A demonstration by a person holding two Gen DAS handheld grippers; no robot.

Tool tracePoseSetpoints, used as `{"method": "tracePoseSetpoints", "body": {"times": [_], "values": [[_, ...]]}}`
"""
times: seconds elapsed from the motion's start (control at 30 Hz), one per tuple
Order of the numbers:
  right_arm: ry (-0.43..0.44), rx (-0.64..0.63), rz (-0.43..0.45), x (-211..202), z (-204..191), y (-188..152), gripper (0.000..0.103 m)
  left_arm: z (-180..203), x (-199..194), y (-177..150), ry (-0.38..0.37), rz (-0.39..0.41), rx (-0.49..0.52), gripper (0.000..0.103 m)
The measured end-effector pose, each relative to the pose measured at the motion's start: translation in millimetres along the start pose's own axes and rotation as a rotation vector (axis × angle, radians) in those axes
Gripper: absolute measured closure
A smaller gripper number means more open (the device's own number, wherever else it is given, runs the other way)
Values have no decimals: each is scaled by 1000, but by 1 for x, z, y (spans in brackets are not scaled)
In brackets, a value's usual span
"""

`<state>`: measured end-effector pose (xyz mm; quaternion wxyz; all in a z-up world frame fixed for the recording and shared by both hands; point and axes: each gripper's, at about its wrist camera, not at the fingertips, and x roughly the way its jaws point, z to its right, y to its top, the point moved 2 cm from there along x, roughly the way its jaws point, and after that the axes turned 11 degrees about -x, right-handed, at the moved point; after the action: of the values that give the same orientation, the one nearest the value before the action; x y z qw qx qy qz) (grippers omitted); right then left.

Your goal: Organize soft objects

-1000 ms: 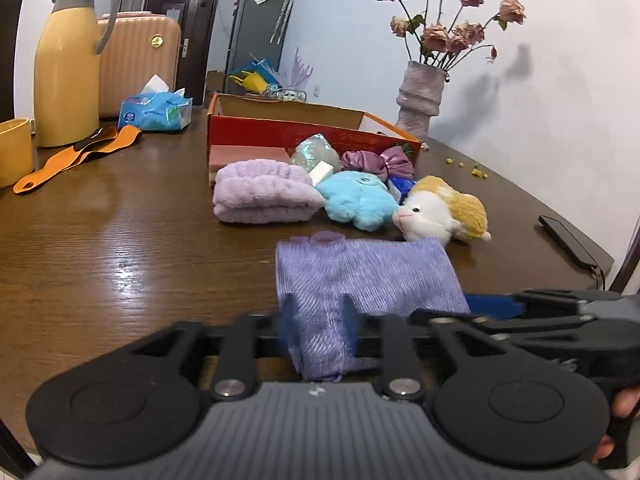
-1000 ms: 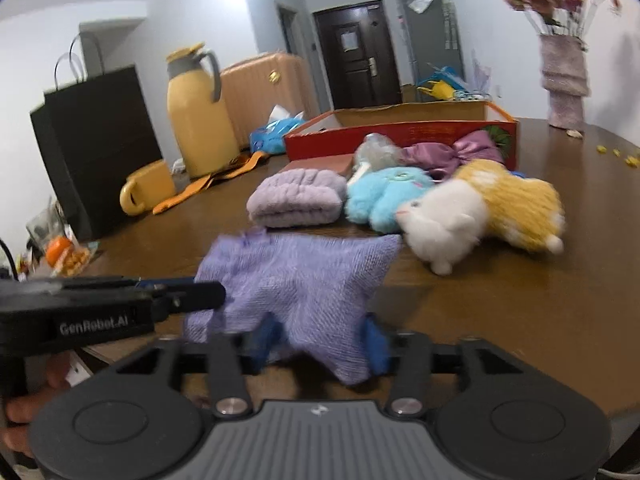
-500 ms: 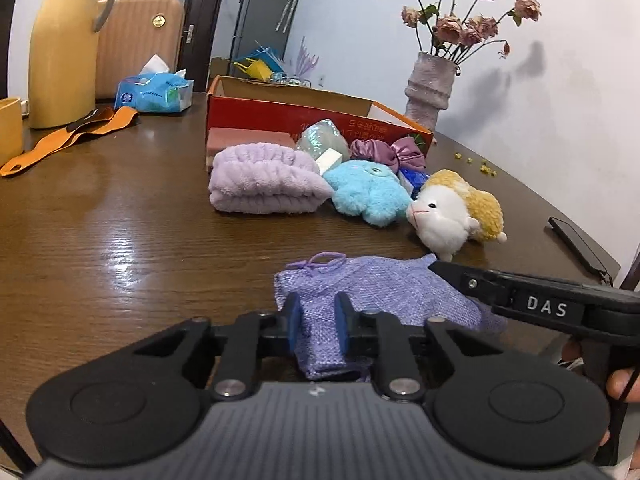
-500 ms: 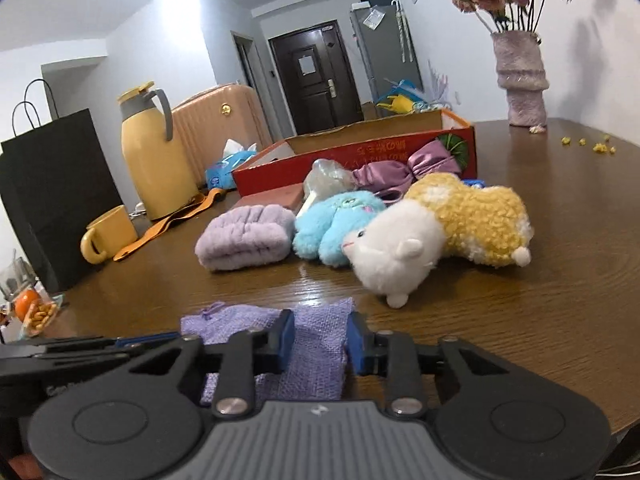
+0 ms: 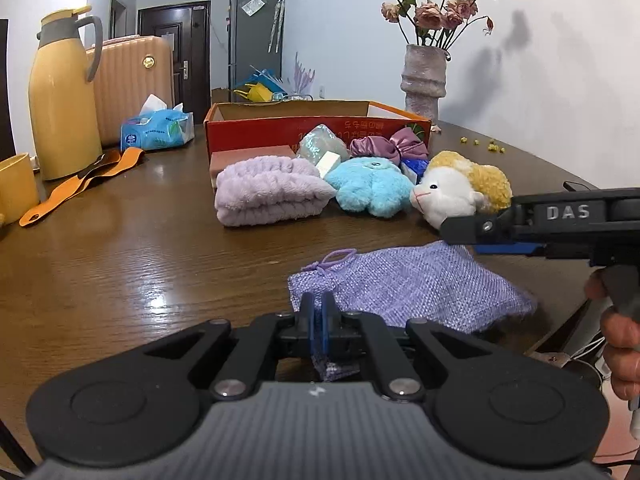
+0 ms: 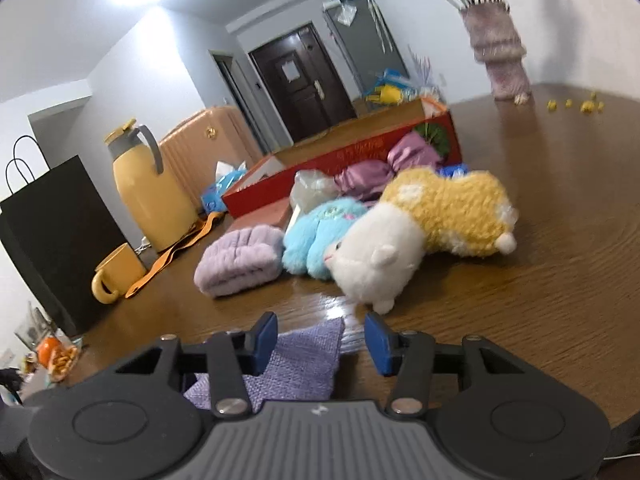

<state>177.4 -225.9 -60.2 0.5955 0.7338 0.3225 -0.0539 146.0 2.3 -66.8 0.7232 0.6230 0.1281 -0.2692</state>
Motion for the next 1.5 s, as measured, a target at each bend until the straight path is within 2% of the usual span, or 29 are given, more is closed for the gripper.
{"method": "tracePoseSetpoints", "body": {"times": [0.03, 0.07, 0.1, 0.23, 0.27, 0.3, 0.33, 0.37, 0.43, 0.53, 0.63, 0.7, 0.8, 0.97, 1.1, 1.23, 1.33, 1.47, 1.5], "values": [[6, 5, -16, 4, 1, -1, 61, 0, 0, 0, 1, 0, -1, 99], [9, 2, -30, 7, 0, -2, 74, 0, 0, 0, 1, -1, -3, 99], [5, -19, -38, 10, -3, -2, 79, 0, 0, 0, 0, -3, -4, 99], [-77, -171, -48, 13, -24, -6, 87, -15, -8, 7, -17, -19, -44, 90], [-101, -215, -45, 13, -29, -9, 89, -21, -12, 10, -32, -20, -71, 79], [-125, -261, -39, 13, -34, -12, 90, -28, -17, 11, -59, -31, -107, 59], [-139, -286, -32, 12, -37, -14, 90, -32, -19, 12, -70, -48, -136, 50], [-151, -303, -27, 11, -40, -16, 90, -35, -19, 12, -74, -75, -174, 46], [-167, -313, -17, 10, -42, -18, 90, -38, -17, 10, -105, -142, -252, 46], [-175, -314, -10, 9, -41, -19, 92, -39, -18, 11, -147, -162, -313, 50], [-182, -306, -5, 8, -40, -19, 95, -45, -15, 13, -217, -219, -408, 58], [-185, -295, 3, 7, -39, -20, 95, -46, -12, 13, -252, -240, -458, 72], [-185, -279, 17, 6, -39, -22, 98, -41, -7, 12, -241, -243, -442, 96], [-166, -248, 25, 2, -34, -12, 100, -31, -7, 23, -199, -148, -339, 100], [-113, -230, 67, -3, -33, 24, 100, -24, -9, 58, -219, -40, -227, 101], [-44, -257, 91, 20, -28, 96, 100, -25, 15, 126, -223, 62, -160, 101], [-27, -305, 97, 67, -19, 171, 100, -30, 57, 192, -189, 110, -134, 101], [-75, -386, 5, 171, -8, 258, 100, -37, 143, 265, -122, 46, -114, 101], [-97, -382, -34, 204, -2, 274, 100, -39, 168, 276, -71, 36, -109, 101]]}}
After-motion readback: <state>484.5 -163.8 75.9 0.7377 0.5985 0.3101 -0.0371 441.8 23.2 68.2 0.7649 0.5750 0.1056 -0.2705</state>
